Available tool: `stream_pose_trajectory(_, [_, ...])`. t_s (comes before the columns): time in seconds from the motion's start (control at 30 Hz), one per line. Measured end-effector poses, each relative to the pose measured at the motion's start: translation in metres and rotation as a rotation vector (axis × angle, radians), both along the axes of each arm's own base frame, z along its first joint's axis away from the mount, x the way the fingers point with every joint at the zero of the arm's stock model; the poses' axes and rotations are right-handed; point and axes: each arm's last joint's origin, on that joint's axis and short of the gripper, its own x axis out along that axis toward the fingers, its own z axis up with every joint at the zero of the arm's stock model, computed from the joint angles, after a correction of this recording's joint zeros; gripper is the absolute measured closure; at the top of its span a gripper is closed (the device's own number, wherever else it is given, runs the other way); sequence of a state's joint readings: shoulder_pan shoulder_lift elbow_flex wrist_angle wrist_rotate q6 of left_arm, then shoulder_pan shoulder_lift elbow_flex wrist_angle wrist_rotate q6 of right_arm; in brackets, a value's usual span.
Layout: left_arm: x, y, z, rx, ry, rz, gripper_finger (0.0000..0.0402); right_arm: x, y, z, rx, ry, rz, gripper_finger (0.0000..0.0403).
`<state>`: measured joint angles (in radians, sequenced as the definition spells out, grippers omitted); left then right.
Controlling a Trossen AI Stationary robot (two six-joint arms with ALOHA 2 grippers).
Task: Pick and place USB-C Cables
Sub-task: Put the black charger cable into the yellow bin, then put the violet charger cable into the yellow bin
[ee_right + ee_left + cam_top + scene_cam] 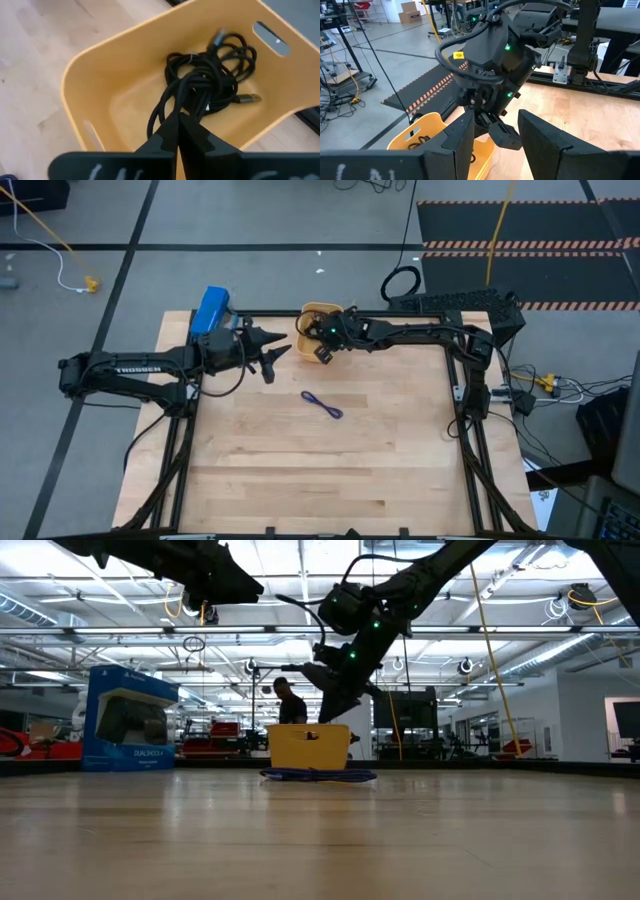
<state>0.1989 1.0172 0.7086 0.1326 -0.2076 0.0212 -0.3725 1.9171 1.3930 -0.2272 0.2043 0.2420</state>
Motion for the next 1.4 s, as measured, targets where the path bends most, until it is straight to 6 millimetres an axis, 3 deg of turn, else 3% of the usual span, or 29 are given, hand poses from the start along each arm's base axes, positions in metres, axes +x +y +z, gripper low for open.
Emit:
stream_pose_trajectory(0.2, [0.0, 0.0, 0.0, 0.0, 0.0, 0.0, 0.0245, -0.001, 0.002, 0.009, -0.023, -0.012, 0.025, 0.0403])
stream_pose_trajectory(0.47, [0.0, 0.0, 0.0, 0.001, 0.0, 0.0, 0.0245, -0.026, 0.016, 0.06, -0.018, -0.047, 0.147, 0.0403])
stream_pose_trajectory(0.93, [0.0, -0.001, 0.0, -0.004, -0.002, -0.003, 0.0245, -0.126, 0.058, 0.157, -0.006, -0.049, 0.278, 0.0403])
stream_pose_trajectory(1.13, [0.0, -0.002, 0.0, -0.009, -0.003, -0.008, 0.0245, -0.166, 0.081, 0.177, 0.013, -0.031, 0.321, 0.0403])
stream_pose_trajectory(1.4, [0.002, -0.007, 0.0, -0.025, -0.01, -0.028, 0.0245, -0.212, 0.111, 0.19, 0.045, 0.017, 0.387, 0.0403])
